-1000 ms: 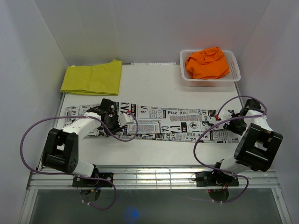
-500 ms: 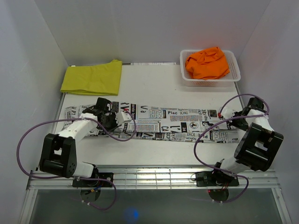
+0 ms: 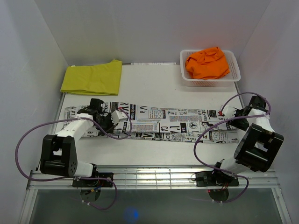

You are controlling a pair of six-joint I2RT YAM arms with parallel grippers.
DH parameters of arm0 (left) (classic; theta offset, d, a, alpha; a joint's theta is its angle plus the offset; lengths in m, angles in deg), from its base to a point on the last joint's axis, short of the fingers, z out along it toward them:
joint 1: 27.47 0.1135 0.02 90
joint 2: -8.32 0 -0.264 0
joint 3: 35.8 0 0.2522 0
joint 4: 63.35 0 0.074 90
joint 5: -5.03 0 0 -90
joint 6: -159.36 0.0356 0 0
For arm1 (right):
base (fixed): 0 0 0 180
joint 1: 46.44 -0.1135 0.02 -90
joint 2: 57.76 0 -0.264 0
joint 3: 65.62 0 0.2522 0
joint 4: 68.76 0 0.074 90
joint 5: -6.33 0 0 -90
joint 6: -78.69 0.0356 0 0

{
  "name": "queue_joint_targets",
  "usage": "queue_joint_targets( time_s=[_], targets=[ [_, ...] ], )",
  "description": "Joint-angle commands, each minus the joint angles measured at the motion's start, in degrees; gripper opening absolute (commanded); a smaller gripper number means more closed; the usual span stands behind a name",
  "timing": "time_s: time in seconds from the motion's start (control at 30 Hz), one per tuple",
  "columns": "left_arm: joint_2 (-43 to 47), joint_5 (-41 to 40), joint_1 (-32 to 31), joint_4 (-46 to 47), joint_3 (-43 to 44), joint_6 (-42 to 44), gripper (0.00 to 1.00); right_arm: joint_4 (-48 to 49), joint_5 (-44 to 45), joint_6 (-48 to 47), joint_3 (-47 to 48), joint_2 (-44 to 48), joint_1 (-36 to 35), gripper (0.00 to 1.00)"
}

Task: Fold and stack the trousers
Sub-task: Fold the trousers

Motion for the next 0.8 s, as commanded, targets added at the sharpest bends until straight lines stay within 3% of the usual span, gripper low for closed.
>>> queue_joint_targets(
  time_s=[0.0,0.27,0.33,0.37,0.43,0.47,0.5,0.77],
  targets=[
    [-1.21,4.34,1.79,-2.39,3.23,0.4,0.0,2.3,-0.93,-2.73,-2.02,1.24,0.29,0.54],
    [-4.2,4.87,3.2,-3.02,5.08,-0.31,0.0,6.6,-0.49,-4.49,-4.48,-2.45,0.29,0.52],
    [-4.38,4.43,3.11,-2.31,4.3,-0.75,0.0,8.45,0.12,-4.84,-5.1,-3.5,0.29,0.44],
    [-4.47,4.17,3.11,-2.05,3.94,-0.83,0.0,9.24,0.47,-4.84,-5.36,-3.86,0.29,0.33],
    [-4.82,3.29,3.2,-1.17,2.81,-1.19,0.0,11.17,1.0,-4.49,-5.45,-4.65,0.29,0.21],
    [-5.0,2.94,3.11,-0.82,2.36,-1.27,0.0,11.35,1.0,-4.23,-5.19,-4.83,0.37,0.1],
    [-5.35,2.59,3.2,-0.38,2.01,-1.27,0.0,11.09,1.09,-3.79,-4.14,-4.91,0.37,0.08],
    [-7.37,2.49,3.99,1.55,-0.28,-1.01,0.0,3.28,-0.84,-3.7,2.02,-2.54,0.81,0.09]
  ],
)
